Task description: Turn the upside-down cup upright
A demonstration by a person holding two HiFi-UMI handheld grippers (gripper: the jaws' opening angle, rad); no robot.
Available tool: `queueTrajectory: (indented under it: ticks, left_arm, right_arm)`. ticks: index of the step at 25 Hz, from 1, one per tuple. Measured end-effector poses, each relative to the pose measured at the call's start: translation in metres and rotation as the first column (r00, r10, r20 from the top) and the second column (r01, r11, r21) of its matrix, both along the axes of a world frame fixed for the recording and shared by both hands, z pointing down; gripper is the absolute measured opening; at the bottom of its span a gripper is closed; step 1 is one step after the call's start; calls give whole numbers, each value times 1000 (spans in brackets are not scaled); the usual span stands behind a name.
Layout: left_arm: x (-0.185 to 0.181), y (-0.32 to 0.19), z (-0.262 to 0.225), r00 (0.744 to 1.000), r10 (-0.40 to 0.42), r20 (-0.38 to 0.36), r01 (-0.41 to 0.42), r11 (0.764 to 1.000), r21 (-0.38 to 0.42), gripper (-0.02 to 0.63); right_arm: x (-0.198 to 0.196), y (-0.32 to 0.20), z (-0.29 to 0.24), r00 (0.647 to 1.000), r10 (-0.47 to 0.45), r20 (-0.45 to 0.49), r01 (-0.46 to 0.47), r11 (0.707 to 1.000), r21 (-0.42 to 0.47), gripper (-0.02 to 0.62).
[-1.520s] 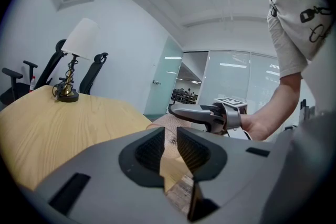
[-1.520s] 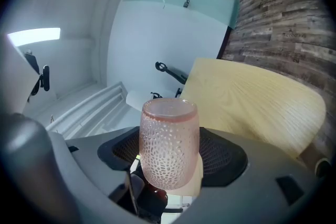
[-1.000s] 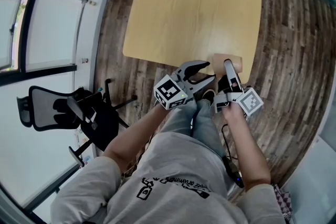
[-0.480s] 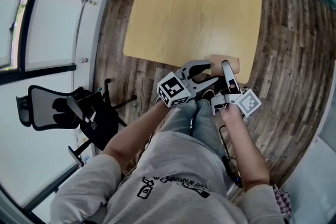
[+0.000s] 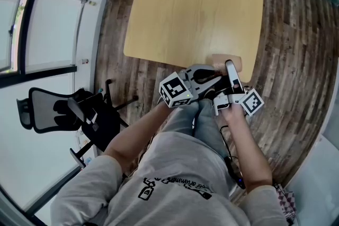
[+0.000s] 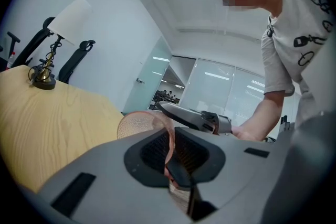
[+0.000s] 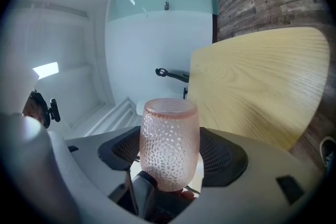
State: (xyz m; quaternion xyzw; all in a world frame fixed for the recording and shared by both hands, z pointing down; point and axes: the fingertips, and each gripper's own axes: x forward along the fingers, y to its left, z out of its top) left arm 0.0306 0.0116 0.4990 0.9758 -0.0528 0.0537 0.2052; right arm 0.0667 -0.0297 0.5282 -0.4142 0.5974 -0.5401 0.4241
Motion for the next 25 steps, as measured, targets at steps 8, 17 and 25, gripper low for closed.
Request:
queueTrajectory:
  ticks: [8, 17, 25]
  left_arm:
    - [3, 2, -3, 999, 36, -27, -37, 998, -42, 21]
    - [2, 6, -1, 996, 76, -38, -79, 995, -69, 20]
    - [0, 10, -1, 993, 111, -33, -113, 990, -81, 20]
  right_arm:
    - [0, 0, -4, 1000, 0, 20, 0, 1000, 29, 336]
    - [0, 4, -9, 995, -28, -97, 33, 998, 54, 336]
    - [-1, 7, -14, 980, -39, -195, 51, 997, 55, 339]
